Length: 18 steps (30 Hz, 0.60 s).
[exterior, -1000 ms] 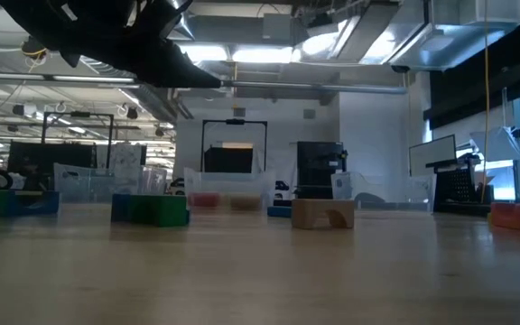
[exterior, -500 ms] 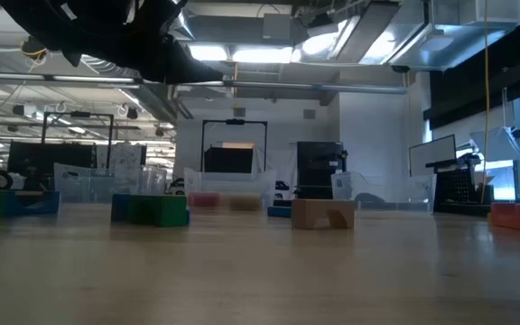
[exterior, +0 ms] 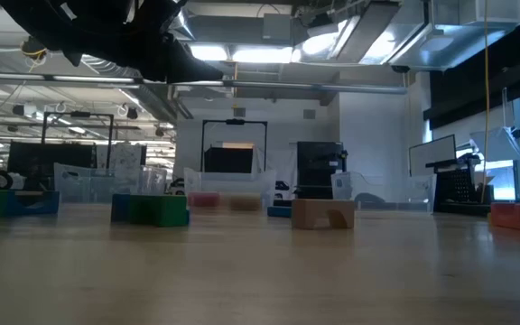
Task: Sort blocks by size
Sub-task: Put the green cylindrical block into the middle transparent bin
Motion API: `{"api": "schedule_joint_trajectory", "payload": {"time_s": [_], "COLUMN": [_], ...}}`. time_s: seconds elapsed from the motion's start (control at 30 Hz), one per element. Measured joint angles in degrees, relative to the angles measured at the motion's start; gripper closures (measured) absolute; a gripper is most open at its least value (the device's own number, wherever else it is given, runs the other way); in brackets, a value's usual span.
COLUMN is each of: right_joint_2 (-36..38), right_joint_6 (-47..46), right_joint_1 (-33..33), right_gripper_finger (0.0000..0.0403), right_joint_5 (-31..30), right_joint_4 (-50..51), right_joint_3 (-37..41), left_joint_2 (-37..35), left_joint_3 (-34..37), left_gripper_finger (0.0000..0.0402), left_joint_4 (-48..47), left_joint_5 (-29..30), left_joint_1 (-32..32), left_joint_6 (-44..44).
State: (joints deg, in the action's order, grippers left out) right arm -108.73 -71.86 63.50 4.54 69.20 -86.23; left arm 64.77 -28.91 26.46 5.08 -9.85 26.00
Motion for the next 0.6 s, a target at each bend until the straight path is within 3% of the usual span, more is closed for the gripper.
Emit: {"api": "schedule_joint_trajectory", "payload": {"time_s": [0.6], "right_joint_2": [0.0], "right_joint_6": [-1.4], "right_joint_1": [-0.1], "right_gripper_finger": [0.0194], "right_joint_5": [1.1], "right_joint_4": [-3.6], "right_joint_3": [7.0], "left_joint_2": [0.0], "left_joint_3": [0.0], "left_gripper_finger": [0.0192], "left_joint_4": [-0.2], "left_joint_5": [0.0], "left_joint_1": [0.0], "left_joint_6": [-0.5]}}
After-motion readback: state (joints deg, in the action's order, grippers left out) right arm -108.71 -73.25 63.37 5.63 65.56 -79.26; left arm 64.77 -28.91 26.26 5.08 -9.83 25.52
